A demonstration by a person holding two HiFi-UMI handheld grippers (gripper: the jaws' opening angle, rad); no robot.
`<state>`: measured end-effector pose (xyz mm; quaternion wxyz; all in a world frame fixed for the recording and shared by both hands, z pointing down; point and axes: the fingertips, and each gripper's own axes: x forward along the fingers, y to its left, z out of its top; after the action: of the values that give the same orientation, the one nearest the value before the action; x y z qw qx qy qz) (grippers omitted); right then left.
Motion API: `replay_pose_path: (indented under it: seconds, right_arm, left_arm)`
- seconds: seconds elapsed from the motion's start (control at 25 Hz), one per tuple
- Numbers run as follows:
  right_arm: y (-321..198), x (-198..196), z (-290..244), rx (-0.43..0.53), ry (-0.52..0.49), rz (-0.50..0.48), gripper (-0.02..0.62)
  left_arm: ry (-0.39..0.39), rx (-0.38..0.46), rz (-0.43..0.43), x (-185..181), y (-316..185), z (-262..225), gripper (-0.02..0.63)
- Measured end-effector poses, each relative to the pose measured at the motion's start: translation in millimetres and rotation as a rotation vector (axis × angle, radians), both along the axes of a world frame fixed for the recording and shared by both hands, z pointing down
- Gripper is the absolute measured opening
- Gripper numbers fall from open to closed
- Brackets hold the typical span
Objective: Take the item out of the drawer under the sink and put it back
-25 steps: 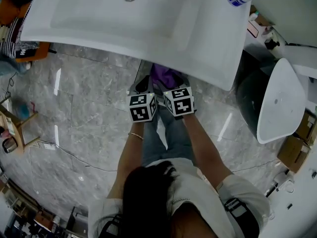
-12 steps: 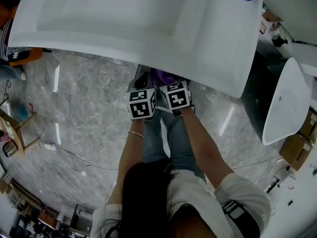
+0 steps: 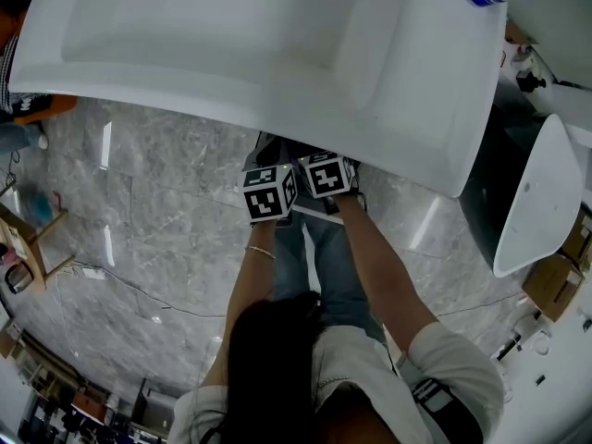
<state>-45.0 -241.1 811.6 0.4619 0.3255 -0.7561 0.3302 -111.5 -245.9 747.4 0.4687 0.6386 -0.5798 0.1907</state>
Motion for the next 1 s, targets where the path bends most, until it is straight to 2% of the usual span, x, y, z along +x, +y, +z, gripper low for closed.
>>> replay_pose_path:
  seconds: [0.12,0.16,0.24,0.48,0.72,1.0]
  right_arm:
    - [-0.1,0.4,10.3,-0.005,0.032,-0.021,0.279]
    - [-1.7,2.6,12.7,0.004,0.060,-0.025,0.260]
    - [-7.5,9.3,14.9,0.022,0.111,-0.001,0.154]
    - [-8.7,13.2,14.6,0.009,0.127,0.014,0.076]
    - [-5.0,7.9,14.5,-0.026,0.082,0.027,0.052]
    - [4.9,6.1,-16.6,0.047,0.052,-0.003,0.044]
  left_arm:
    - [0.003,0.009,0.001,0.8,-2.2,1.5,0.003]
    - [0.001,0.011,0.004,0.7,-2.7,1.9,0.003]
    - [0.005,0.013,0.004,0.8,-3.2,2.2,0.003]
    - [0.009,0.012,0.006,2.4,-1.7,1.2,0.003]
    - [0.013,0.011,-0.010,-6.1,2.6,0.9,0.003]
    - [0.011,0.027,-0.020,-10.8,8.7,-13.6,0.003]
